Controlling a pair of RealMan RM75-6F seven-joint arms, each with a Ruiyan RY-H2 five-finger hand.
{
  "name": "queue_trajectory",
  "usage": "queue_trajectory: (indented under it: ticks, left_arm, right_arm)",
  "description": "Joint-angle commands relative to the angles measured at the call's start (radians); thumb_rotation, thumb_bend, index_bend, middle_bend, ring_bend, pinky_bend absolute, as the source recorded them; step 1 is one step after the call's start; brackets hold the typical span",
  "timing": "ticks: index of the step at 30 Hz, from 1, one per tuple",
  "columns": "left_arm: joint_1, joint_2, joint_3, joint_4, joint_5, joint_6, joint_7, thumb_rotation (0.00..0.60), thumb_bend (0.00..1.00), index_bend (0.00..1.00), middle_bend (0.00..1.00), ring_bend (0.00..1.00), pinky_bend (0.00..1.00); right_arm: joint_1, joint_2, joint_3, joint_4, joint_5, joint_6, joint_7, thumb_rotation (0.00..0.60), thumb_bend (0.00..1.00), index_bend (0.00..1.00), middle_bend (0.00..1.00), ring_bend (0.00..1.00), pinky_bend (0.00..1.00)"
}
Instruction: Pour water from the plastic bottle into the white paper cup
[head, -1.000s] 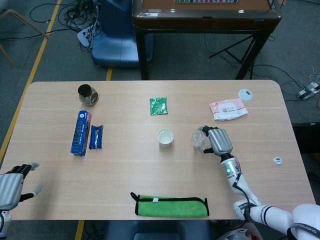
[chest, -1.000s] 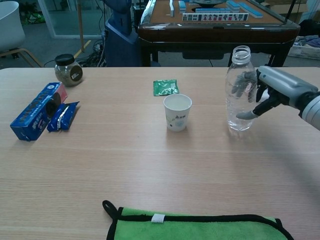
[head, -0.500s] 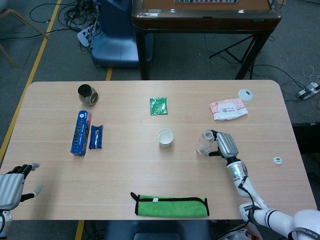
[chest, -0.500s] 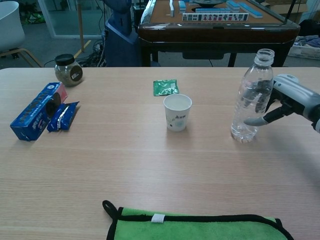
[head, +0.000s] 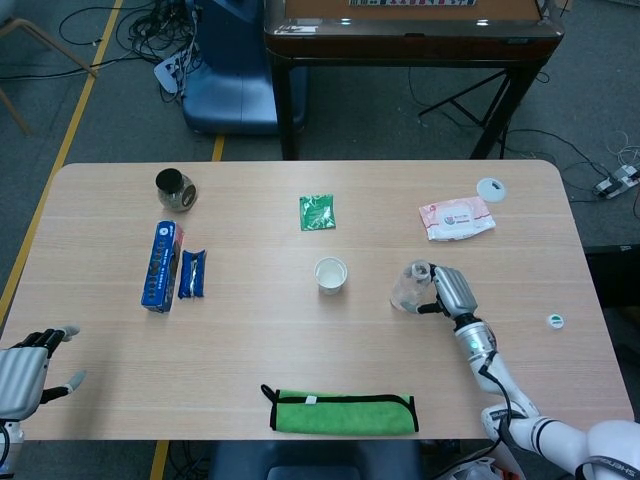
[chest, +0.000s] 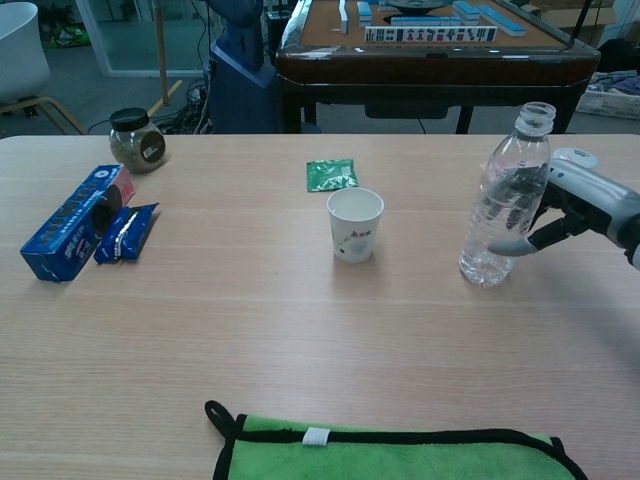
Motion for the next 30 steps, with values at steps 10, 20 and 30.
queue_trajectory:
  ticks: [10,20,30]
  left_arm:
    - [-0.001,-0.002,0.000,0.001,-0.002,-0.002,0.002,0.600,0.17,0.32,0.39,0.38,0.59]
    - [-0.003,-0.003,0.000,0.004,-0.006,-0.006,0.005,0.600,0.17,0.32,0.39,0.38,0.59]
    - [-0.007,-0.010,0.000,0.009,-0.010,-0.014,0.016,0.600,0.17,0.32,0.39,0.38,0.59]
  right_arm:
    - [-0.001,0.033,-0.007,-0.022,-0.009,-0.033,-0.003,0.600,0.00,0.24,0.25,0.18,0.23]
    - [-0.013,0.100,-0.009,-0.104,-0.006,-0.023,-0.122,0.600,0.00,0.16,0.15,0.11,0.19]
    - [-0.055,0.239,-0.041,-0.277,-0.005,0.018,-0.369,0.600,0.00,0.16,0.15,0.11,0.19]
